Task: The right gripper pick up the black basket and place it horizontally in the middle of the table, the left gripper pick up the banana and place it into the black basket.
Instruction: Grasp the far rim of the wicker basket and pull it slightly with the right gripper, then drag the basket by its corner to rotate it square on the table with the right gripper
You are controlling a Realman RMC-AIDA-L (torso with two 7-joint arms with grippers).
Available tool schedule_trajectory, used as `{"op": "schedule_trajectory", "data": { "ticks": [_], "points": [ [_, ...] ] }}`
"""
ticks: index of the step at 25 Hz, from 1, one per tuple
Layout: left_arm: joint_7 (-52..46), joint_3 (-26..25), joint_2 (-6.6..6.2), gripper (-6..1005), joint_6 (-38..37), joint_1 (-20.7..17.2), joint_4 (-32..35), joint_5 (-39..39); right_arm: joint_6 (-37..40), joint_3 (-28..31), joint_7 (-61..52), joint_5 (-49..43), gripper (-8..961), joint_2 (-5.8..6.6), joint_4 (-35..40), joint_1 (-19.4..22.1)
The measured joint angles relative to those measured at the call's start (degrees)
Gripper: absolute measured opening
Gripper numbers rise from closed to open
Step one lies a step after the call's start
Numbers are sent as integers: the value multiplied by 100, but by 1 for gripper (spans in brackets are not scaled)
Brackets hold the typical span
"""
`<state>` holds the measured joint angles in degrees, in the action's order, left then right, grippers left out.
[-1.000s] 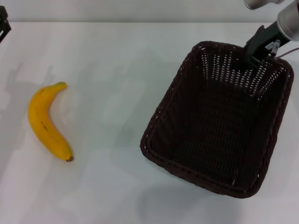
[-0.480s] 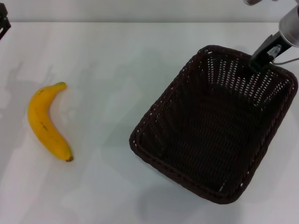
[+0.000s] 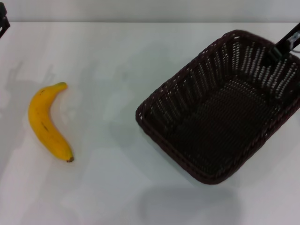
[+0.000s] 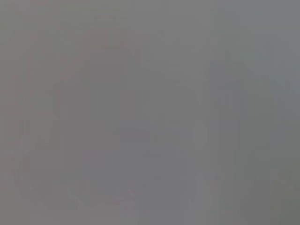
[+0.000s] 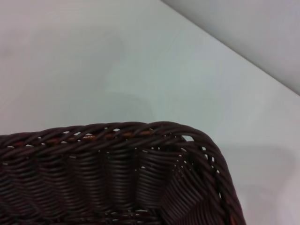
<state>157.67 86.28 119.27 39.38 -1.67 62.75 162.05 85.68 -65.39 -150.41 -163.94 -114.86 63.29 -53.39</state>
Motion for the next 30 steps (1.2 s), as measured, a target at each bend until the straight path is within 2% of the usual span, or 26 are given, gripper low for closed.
{"op": "schedule_trajectory", "data": {
  "ticks": [8,13,21,30],
  "points": [
    [-17,13,0,879,0,-14,20,13,596,374,-733,-146,259,64,312,-38],
    [-71,2,0,880,29,-7,15,17,823,526,-1134,-149,244,57,678,126],
    [-94,-8,-9,880,11,17,0,20,1130,1303,-1223,-56,189,-16,852,159],
    [-158,-6,-5,880,45,2,-30,20,1227,1783,-1232,732,163,-67,958,476]
  ]
}}
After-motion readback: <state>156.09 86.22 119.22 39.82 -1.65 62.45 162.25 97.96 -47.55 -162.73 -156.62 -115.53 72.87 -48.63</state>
